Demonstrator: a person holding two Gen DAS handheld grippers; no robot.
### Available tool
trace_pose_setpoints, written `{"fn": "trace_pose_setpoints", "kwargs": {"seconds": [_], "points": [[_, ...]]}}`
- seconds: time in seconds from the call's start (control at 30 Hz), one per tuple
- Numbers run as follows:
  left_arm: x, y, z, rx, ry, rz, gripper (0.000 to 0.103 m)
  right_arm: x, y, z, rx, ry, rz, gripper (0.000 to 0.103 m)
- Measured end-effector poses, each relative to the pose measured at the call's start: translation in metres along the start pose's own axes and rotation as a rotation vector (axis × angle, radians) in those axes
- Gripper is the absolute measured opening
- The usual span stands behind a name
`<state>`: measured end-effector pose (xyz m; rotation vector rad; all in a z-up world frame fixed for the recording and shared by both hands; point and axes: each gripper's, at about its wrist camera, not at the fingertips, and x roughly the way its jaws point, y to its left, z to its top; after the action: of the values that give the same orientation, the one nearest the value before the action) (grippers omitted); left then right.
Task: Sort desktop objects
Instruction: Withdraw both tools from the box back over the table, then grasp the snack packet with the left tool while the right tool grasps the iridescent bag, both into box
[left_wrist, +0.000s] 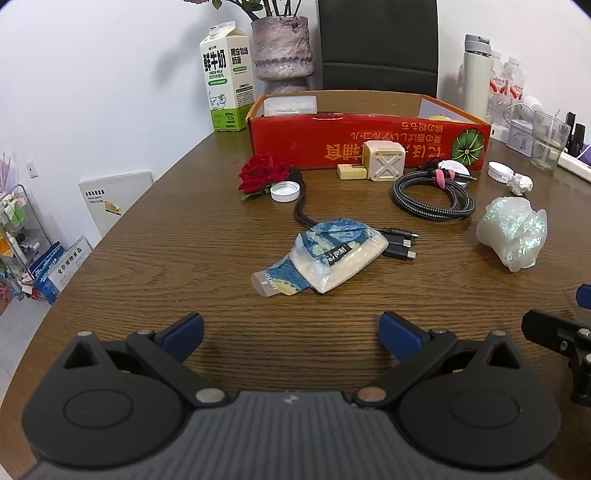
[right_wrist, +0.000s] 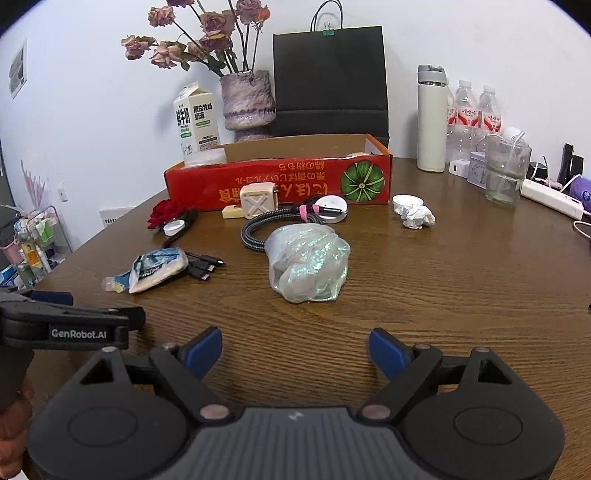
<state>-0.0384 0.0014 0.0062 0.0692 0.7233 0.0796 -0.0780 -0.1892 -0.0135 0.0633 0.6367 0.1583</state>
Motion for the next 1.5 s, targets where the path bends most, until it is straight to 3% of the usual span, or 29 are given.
{"fn": "trace_pose_setpoints", "kwargs": {"seconds": [0.2, 0.33, 0.57, 0.73, 0.8, 0.9, 1.0, 1.03, 1.07, 1.17, 1.23, 1.37, 1.5], "points": [[-0.002, -0.003, 0.000, 0.019, -0.007, 0.003, 0.103, -0.002, -0.001, -0.001, -0.001, -0.011, -0.008, 0.086], [-0.002, -0.012, 0.004, 0.083, -0.010, -0.044, 0.103, -0.003, -0.001, 0.003, -0.016, -0.022, 0.001, 0.086], [0.013, -0.023, 0.034, 0.173, -0.038, -0.053, 0.103, 0.011, 0.003, 0.019, -0.073, -0.036, -0.014, 0.085], [0.029, -0.012, 0.052, 0.146, -0.055, -0.061, 0.102, 0.033, -0.004, 0.045, -0.068, -0.046, 0.002, 0.081], [0.032, -0.007, 0.055, 0.127, -0.047, -0.087, 0.098, 0.046, -0.010, 0.055, -0.043, -0.015, 0.020, 0.061], [0.035, -0.006, 0.054, 0.123, -0.033, -0.111, 0.091, 0.058, -0.018, 0.060, -0.002, 0.010, 0.036, 0.051], [0.035, -0.011, 0.050, 0.144, -0.036, -0.107, 0.076, 0.060, -0.018, 0.055, 0.005, 0.007, 0.055, 0.039], [0.036, -0.012, 0.049, 0.141, -0.033, -0.106, 0.066, 0.060, -0.017, 0.052, -0.007, 0.005, 0.052, 0.038], [0.038, -0.012, 0.048, 0.131, -0.026, -0.105, 0.049, 0.059, -0.015, 0.049, -0.021, 0.004, 0.052, 0.037], [0.037, -0.008, 0.042, 0.087, -0.018, -0.127, 0.020, 0.054, -0.014, 0.042, -0.018, -0.007, 0.061, 0.036], [0.033, -0.007, 0.037, 0.071, -0.028, -0.125, 0.013, 0.050, -0.015, 0.039, -0.009, -0.015, 0.073, 0.035], [0.015, -0.006, 0.031, 0.069, -0.072, -0.113, 0.012, 0.043, -0.014, 0.037, -0.004, -0.024, 0.071, 0.035], [-0.016, 0.006, 0.038, 0.019, -0.156, -0.165, 0.012, 0.023, -0.008, 0.037, -0.027, -0.059, 0.042, 0.034]]}}
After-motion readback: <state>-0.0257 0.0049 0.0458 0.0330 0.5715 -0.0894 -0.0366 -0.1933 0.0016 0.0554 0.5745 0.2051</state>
